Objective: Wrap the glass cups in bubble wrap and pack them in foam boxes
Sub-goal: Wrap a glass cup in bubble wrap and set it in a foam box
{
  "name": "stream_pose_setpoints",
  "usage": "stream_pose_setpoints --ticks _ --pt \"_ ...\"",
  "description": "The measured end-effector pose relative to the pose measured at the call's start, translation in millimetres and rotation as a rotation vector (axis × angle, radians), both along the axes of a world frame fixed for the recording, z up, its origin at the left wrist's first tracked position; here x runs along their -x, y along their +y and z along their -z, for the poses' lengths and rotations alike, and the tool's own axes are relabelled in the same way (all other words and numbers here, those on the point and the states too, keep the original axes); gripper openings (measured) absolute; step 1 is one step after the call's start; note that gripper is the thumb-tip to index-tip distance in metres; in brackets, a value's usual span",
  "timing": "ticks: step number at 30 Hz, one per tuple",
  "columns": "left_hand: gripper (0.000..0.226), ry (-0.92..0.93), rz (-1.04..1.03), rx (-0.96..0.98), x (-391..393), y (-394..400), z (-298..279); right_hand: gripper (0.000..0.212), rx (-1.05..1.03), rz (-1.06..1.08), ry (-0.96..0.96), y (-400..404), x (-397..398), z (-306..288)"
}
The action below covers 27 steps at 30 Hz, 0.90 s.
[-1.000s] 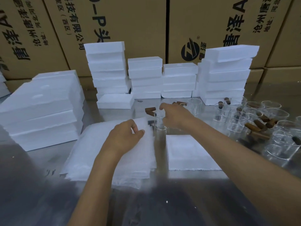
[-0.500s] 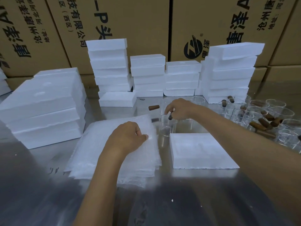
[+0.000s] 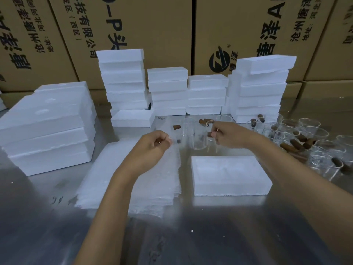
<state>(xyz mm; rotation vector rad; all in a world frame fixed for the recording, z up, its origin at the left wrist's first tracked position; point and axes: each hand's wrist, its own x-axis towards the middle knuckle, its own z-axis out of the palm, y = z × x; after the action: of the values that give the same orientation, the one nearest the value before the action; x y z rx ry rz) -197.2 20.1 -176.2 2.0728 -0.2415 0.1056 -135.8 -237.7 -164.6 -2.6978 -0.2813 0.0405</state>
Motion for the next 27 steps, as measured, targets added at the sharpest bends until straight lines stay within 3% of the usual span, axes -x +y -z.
stream_pose_setpoints --ticks 3,6,8,14,20,23,27 --pt "0.017 0.066 0.072 0.005 1 -10 5 0.017 -0.480 0.094 -0.115 -10 33 -12" --pt "0.017 0.091 0.094 0.002 4 -23 9 0.020 -0.866 -0.002 -0.085 -11 70 -17" --pt "0.017 0.091 0.089 0.042 5 -24 9 0.019 -0.814 -0.091 -0.071 -8 87 -12" --pt "0.018 0.020 0.051 0.261 9 -24 -4 0.004 -0.296 -0.098 -0.225 7 101 11" --pt "0.013 -0.311 0.005 0.123 25 -45 -14 0.016 -0.166 0.035 -0.441 31 104 16" --pt "0.012 -0.398 0.100 0.049 36 -57 -15 0.018 -0.316 0.107 -0.363 38 98 14" --pt "0.010 -0.326 0.223 0.048 46 -68 -14 0.035 -0.827 0.239 -0.137 38 92 18"
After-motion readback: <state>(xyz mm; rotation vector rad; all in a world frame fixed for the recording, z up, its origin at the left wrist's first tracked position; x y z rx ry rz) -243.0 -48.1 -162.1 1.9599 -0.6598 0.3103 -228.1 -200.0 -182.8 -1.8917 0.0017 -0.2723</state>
